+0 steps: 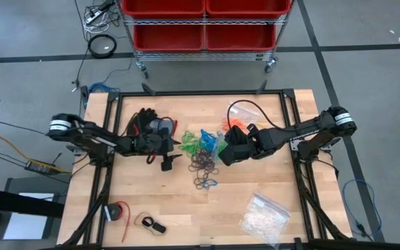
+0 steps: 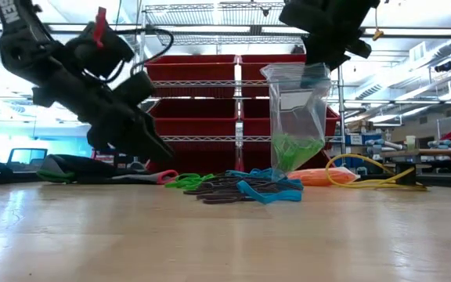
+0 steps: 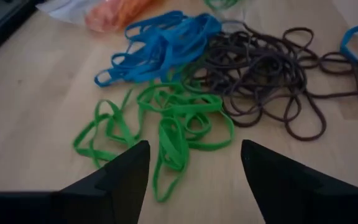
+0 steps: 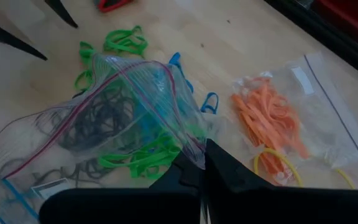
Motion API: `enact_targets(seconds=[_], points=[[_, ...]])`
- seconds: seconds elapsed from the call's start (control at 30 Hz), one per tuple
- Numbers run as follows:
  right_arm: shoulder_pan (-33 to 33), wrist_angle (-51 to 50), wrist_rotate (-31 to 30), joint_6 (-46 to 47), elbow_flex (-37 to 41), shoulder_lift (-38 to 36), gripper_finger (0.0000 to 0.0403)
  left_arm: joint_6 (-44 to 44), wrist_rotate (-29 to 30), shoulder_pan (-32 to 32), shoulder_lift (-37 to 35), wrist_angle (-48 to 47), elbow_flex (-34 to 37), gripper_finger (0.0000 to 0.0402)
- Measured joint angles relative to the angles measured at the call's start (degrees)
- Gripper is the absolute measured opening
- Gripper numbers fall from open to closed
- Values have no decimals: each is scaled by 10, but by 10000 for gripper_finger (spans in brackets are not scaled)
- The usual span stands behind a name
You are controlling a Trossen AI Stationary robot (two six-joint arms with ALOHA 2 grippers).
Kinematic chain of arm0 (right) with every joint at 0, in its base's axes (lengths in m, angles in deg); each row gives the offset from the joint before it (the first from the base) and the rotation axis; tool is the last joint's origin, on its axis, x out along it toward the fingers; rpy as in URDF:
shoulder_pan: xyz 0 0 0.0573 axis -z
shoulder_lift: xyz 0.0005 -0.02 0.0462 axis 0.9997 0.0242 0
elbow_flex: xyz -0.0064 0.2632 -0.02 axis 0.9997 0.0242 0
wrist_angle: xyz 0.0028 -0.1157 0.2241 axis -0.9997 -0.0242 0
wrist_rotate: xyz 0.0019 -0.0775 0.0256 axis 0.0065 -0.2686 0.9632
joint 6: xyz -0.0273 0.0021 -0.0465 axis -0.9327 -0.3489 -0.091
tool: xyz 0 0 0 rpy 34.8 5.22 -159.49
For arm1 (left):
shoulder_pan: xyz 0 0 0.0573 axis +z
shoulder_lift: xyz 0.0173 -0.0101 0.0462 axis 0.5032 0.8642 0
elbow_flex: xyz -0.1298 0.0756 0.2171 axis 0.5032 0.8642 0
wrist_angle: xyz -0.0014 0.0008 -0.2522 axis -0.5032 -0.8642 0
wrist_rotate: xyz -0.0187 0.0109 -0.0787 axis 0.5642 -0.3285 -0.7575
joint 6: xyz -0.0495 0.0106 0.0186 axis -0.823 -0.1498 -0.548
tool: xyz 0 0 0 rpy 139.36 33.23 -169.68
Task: Sort rubber bands
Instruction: Put the green rubber band into the transparent zip bag
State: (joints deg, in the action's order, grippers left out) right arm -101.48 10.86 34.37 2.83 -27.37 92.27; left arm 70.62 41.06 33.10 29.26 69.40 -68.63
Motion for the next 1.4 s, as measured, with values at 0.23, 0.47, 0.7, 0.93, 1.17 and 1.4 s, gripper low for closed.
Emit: enact_targets(seconds=[0.23,0.47,0.7,0.93,1.17,1.4], points=[[-2,13,0,2,0,0,0,-7,-35,1,58,20,-24,220],[-6,24,-2,2,0,0,0,-10,52,2,129,15,-73,181],[-14,21,-5,1,0,0,0,4,50,1,111,-68,-107,64],[-18,20,-10,0,0,0,0,17,14,1,38,-220,-145,4],[-18,21,-10,0,0,0,0,17,12,1,-83,-268,-159,2],[-18,23,-10,-3,0,0,0,-48,-4,19,-66,-343,-156,42]])
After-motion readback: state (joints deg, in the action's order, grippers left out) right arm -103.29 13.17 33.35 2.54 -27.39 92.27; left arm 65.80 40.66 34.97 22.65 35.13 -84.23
